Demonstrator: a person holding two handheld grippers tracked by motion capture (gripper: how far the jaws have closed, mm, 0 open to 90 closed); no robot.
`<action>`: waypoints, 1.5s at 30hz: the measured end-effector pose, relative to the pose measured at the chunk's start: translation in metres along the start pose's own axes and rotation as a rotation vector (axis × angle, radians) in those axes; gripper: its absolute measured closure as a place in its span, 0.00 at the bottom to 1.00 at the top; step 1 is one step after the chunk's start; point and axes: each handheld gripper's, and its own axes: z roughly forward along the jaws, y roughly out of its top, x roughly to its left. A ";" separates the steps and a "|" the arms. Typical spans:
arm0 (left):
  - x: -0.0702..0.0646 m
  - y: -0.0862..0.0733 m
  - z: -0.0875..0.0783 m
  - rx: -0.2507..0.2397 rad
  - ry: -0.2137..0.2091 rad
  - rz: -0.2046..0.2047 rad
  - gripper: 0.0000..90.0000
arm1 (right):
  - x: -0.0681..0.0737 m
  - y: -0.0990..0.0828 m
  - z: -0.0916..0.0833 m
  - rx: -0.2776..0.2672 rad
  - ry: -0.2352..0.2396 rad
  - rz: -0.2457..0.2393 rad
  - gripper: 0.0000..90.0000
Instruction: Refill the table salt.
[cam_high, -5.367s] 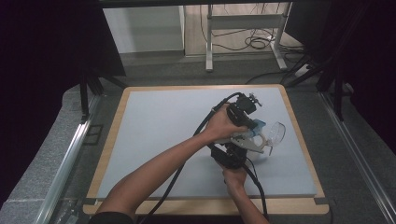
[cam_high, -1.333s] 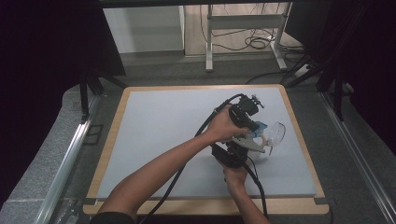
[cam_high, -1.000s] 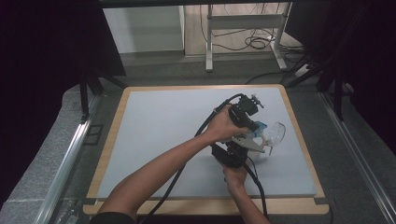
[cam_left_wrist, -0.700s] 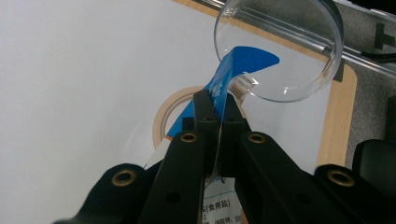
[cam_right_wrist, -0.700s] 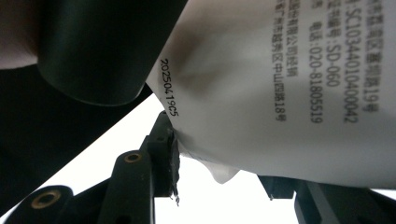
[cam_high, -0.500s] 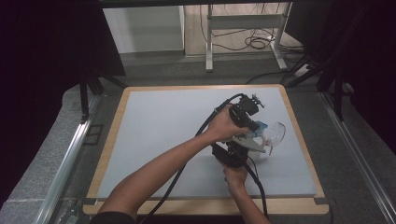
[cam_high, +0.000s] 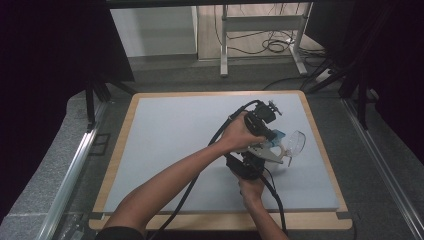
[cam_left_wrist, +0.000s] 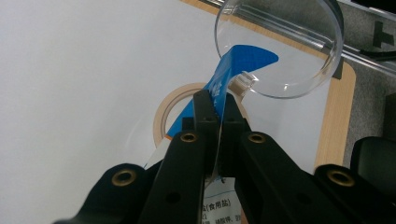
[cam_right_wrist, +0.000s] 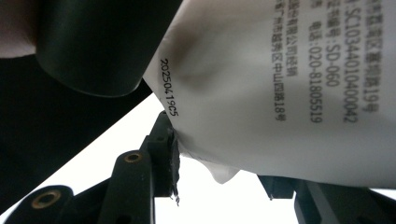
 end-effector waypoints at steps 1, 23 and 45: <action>0.000 0.000 0.000 0.001 0.000 0.000 1.00 | 0.000 0.000 0.000 0.000 0.000 0.000 0.61; 0.000 0.001 0.002 0.004 -0.006 0.000 1.00 | 0.000 0.000 -0.001 -0.004 -0.002 0.004 0.62; -0.001 0.001 0.002 0.009 -0.005 0.000 1.00 | 0.000 0.001 -0.002 -0.009 -0.005 0.002 0.62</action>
